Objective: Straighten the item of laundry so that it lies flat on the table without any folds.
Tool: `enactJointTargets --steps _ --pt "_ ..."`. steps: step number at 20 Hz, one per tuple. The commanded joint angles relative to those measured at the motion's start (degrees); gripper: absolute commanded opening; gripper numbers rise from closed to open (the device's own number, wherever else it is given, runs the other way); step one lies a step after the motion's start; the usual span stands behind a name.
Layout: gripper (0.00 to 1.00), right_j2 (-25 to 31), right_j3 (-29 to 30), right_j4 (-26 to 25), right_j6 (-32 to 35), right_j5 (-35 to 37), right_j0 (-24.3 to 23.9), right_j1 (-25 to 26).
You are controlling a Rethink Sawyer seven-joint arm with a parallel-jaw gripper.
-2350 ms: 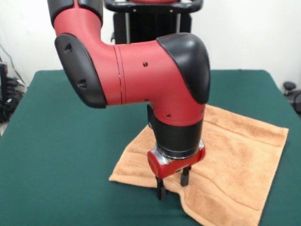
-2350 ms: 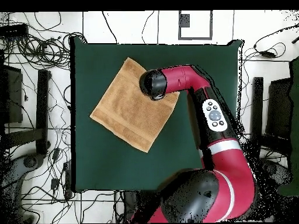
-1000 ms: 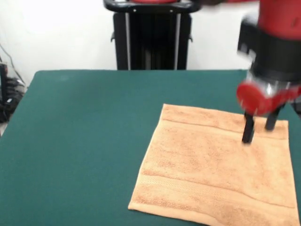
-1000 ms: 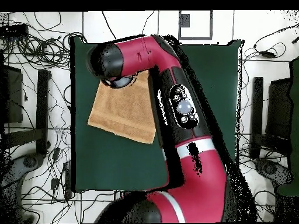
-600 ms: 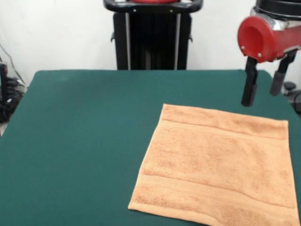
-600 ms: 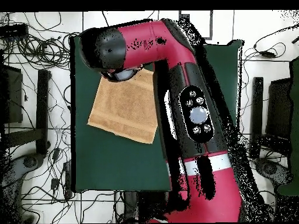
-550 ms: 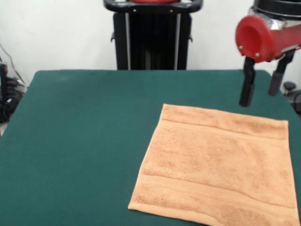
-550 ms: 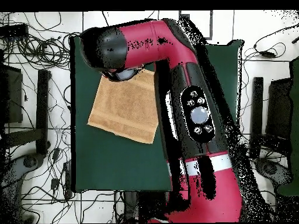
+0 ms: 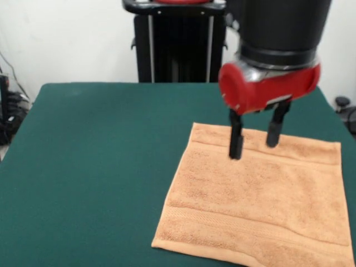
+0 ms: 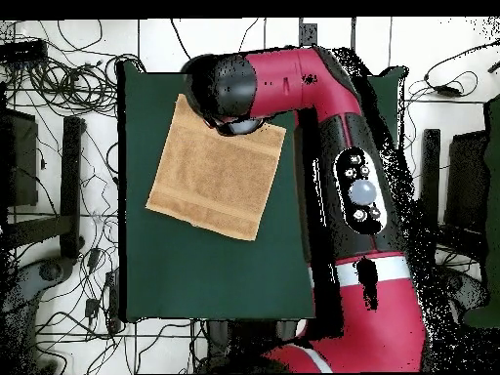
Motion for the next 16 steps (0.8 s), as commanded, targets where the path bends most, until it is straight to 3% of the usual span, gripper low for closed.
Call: enactJointTargets --steps 1,16 --pt "1.0 -2.5 8.4 -1.8 2.0 -5.6 1.1 4.0" --pt "1.0 -5.5 13.0 -1.4 6.0 -11.9 3.1 3.1"
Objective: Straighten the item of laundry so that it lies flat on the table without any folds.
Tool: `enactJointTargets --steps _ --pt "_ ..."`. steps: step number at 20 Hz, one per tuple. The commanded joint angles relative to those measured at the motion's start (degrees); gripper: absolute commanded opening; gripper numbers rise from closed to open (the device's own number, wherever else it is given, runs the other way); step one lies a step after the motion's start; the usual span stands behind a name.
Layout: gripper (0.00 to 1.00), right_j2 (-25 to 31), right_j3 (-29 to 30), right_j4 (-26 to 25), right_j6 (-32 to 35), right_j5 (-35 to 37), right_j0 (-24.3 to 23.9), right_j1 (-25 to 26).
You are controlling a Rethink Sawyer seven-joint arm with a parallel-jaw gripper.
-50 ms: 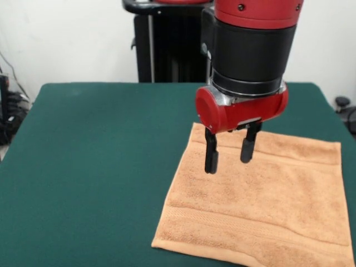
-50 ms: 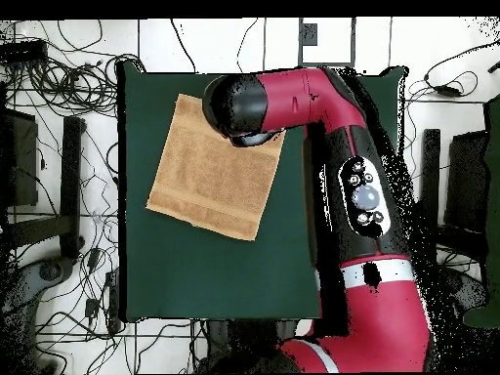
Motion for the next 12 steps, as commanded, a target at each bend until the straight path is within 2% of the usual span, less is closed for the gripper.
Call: enactJointTargets --steps 1,8,9,10,11,12 --pt "1.0 -1.9 10.0 -1.2 6.4 -7.1 3.2 2.2" --pt "1.0 -3.7 11.8 -0.3 9.1 -11.1 4.7 2.4" --pt "1.0 -3.7 9.9 0.2 8.0 -10.6 3.9 3.1" --pt "1.0 -3.8 10.6 0.5 8.5 -12.1 3.8 2.9" --pt "1.0 -3.7 8.4 1.0 9.1 -11.5 5.0 4.0" --pt "1.0 -3.8 8.7 1.3 9.7 -12.2 5.1 4.0"
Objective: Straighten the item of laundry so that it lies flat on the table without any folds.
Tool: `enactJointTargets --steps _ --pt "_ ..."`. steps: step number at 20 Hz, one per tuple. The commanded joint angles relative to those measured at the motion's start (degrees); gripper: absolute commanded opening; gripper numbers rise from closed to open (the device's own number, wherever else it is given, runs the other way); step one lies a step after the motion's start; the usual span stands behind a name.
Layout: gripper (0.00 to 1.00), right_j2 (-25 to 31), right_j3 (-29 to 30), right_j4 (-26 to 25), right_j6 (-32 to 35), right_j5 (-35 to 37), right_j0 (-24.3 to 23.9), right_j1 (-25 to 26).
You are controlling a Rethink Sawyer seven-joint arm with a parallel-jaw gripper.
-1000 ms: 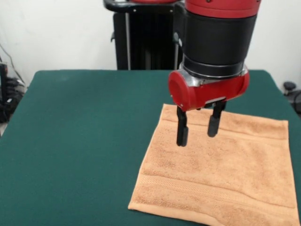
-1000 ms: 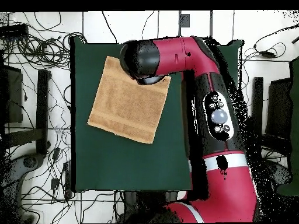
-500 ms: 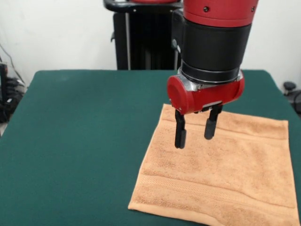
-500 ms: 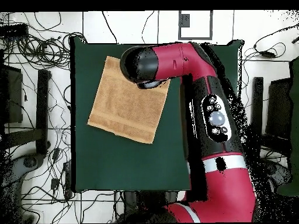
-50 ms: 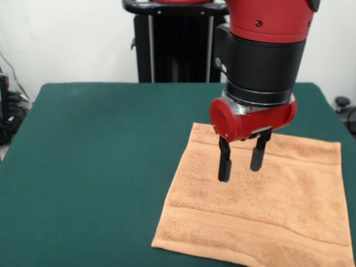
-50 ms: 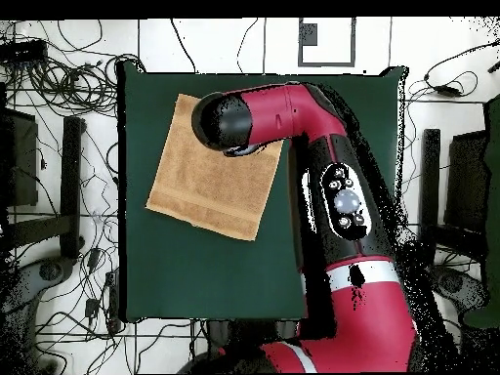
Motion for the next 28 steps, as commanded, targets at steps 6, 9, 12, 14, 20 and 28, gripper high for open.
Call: enactJointTargets --steps 6,9,12,14,20,28 --pt "1.0 -1.3 6.7 2.5 10.5 -7.8 2.3 4.7" --pt "1.0 -1.4 6.3 2.7 9.8 -8.2 2.2 5.3" --pt "1.0 -1.6 6.6 2.8 9.6 -8.3 2.2 5.4" --pt "1.0 -1.9 6.7 2.8 9.5 -8.3 2.3 5.5" --pt "1.0 -2.2 6.1 3.3 9.1 -8.1 2.2 5.9" --pt "1.0 -2.7 6.8 4.5 9.9 -9.4 1.9 5.5"
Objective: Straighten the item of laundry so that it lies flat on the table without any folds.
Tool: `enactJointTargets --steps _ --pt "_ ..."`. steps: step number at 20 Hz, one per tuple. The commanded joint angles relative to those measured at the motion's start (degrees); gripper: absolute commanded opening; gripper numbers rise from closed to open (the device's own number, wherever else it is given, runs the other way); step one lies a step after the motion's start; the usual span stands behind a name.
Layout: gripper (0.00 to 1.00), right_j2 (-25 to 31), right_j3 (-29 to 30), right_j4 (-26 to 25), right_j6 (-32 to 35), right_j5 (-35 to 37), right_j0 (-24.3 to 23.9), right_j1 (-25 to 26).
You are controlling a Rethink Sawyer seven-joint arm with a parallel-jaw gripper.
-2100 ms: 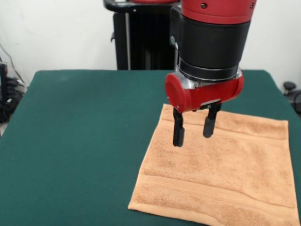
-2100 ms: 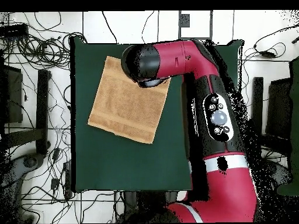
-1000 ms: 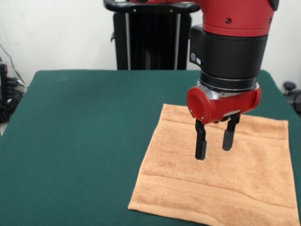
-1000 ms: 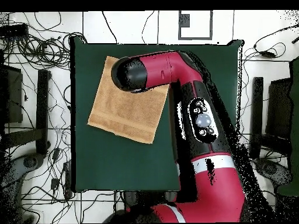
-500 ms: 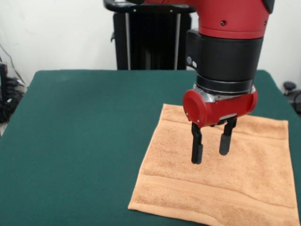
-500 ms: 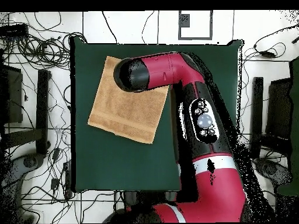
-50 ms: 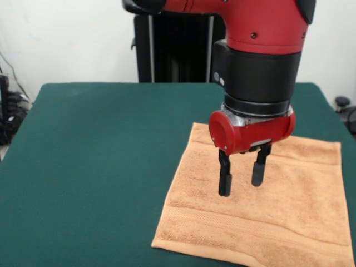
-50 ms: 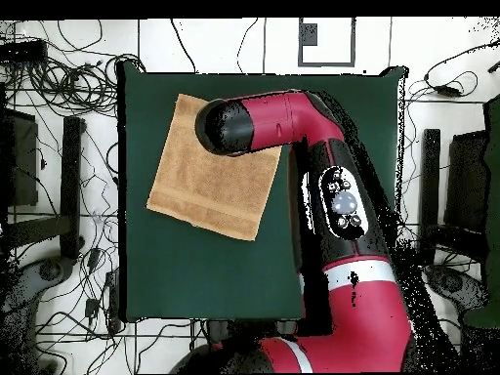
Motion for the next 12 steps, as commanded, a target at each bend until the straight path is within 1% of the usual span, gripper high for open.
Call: enactJointTargets --steps 1,3,4,7,9,11,12 --pt "1.0 -0.3 6.6 2.9 9.9 -2.7 1.4 3.8" --pt "1.0 -0.8 7.0 3.6 10.7 -3.0 1.7 3.2" --pt "1.0 -1.7 7.1 3.9 12.5 -3.7 2.2 2.7" --pt "1.0 -5.7 6.3 5.2 20.8 -4.4 5.3 1.5" --pt "1.0 -6.4 6.0 6.0 21.2 -4.2 6.2 0.6" --pt "1.0 -4.5 7.8 7.9 19.0 -6.0 4.9 -0.4" --pt "1.0 -4.4 7.7 8.8 18.7 -5.6 4.9 -0.6"
